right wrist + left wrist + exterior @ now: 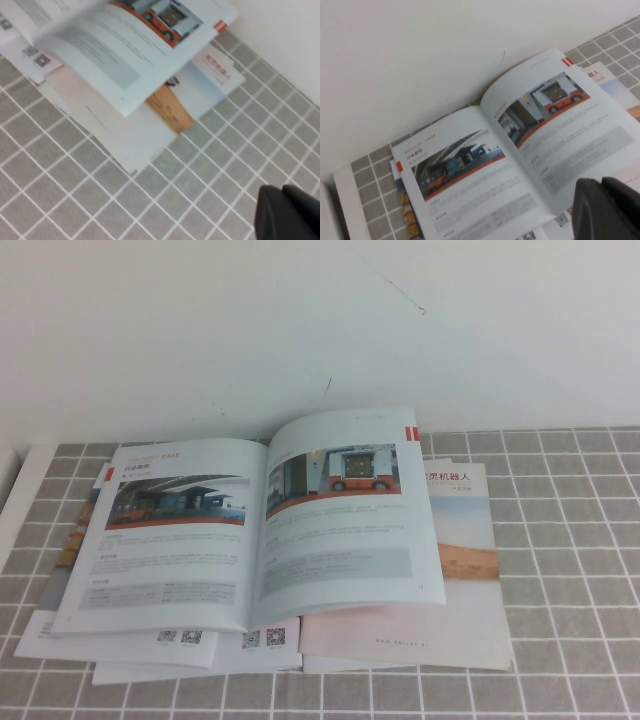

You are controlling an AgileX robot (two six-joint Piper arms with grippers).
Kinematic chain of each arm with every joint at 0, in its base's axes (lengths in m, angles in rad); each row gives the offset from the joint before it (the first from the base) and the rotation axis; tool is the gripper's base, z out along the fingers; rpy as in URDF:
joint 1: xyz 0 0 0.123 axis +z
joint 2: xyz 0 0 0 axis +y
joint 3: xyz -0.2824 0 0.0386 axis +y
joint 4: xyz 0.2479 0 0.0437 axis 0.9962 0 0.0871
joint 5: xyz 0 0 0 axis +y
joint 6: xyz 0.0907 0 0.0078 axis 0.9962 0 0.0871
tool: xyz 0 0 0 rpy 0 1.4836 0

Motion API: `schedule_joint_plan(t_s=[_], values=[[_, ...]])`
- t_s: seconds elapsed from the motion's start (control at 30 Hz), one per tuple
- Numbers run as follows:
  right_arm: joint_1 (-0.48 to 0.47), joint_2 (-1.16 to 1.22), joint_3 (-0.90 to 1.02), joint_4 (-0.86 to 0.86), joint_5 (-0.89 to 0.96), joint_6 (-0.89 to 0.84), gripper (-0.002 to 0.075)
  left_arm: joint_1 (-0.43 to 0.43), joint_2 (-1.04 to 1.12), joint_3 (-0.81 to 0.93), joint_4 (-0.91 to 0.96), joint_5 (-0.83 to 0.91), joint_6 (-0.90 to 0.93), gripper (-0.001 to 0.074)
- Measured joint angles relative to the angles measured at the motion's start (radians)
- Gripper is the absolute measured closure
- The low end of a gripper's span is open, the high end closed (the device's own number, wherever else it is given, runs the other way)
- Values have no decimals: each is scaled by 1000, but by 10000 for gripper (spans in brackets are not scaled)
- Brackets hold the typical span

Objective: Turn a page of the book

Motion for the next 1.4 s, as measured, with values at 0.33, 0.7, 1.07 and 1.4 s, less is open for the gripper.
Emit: schedule_joint_plan(t_s=[0.33,0.7,1.07,1.4], values=[[0,-329,131,-150,93,226,727,0,-467,497,0,-149,-106,738],[0,-676,634,-208,-210,285,727,0,-815,1014,60,-556,-113,738],[0,-684,867,-174,-488,286,727,0,-820,1323,90,-933,-113,738],[0,-684,983,-216,-515,284,728,0,-820,1327,90,-949,-113,738]])
